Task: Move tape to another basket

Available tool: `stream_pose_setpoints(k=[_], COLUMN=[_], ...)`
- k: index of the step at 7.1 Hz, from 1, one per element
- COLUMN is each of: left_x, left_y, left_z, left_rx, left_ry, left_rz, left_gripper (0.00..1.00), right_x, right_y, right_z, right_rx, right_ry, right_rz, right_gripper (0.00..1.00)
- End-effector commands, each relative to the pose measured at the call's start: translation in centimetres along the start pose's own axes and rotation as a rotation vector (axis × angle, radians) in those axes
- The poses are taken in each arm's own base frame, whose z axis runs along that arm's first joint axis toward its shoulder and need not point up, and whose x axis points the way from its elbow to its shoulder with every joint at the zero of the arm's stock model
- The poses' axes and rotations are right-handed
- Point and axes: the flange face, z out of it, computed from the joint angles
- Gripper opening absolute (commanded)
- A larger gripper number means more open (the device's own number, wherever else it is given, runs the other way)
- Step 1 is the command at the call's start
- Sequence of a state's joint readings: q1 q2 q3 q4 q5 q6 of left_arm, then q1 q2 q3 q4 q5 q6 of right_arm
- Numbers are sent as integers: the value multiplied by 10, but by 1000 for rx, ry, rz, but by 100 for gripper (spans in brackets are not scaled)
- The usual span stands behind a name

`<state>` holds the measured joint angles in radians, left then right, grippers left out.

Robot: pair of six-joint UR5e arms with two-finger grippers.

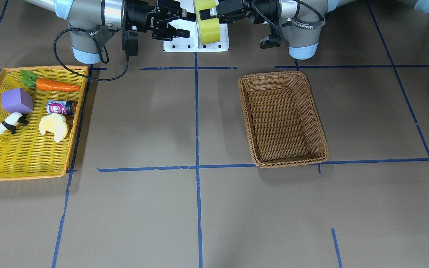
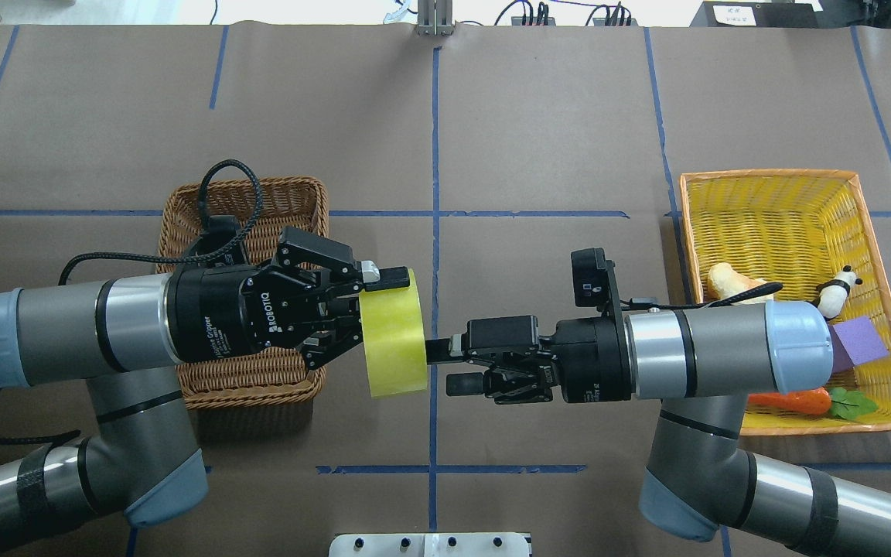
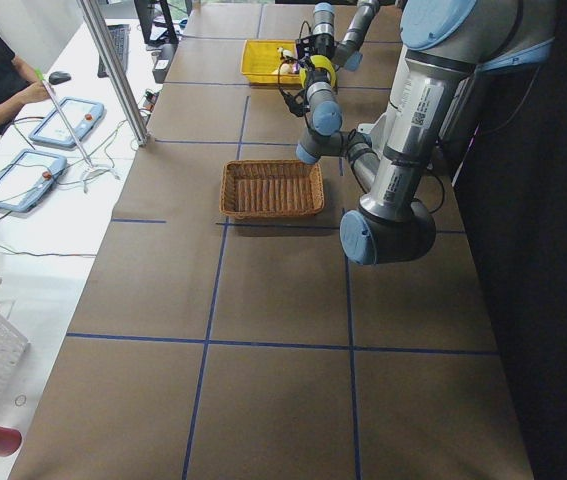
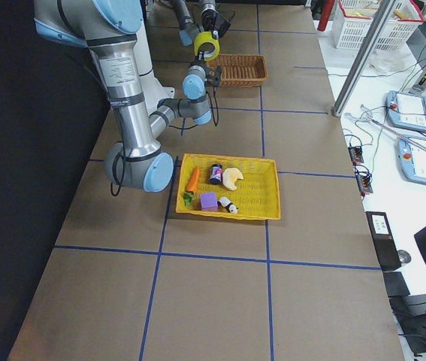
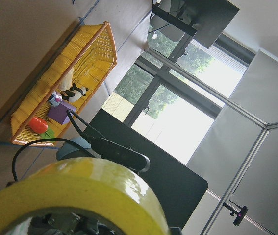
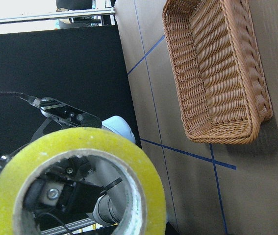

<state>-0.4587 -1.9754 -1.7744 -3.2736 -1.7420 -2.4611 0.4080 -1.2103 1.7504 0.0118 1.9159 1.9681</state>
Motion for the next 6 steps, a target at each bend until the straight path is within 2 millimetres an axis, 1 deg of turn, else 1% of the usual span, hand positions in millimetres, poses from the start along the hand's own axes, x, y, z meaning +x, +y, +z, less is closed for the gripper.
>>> stream_pose_setpoints(k=[1,2,3,4,5,6], left_x=[7,29,46,53,62,62], left_y=[3,-17,-33,-55,-71,-82], left_z=[-10,-28,-41,-52,-59,-57], left_rx=[-18,-10,-5,30,58,77], left_ry=[-20,-75,-130,-213,-304,-408], left_rz=[26,81,114,120,138,222], left_gripper=[0,0,0,0,0,0], right_x=[-6,-8,-15,-31,-48,-54], right_y=[-7,-19,-45,-80,-110,-134], right_z=[-4,-12,-25,-45,-67,-83], right_rx=[13,38,71,83,106,154], right_ry=[-2,25,113,240,342,439], right_rz=[-7,-9,-5,17,-6,-92], right_gripper=[100,100,100,100,100,100])
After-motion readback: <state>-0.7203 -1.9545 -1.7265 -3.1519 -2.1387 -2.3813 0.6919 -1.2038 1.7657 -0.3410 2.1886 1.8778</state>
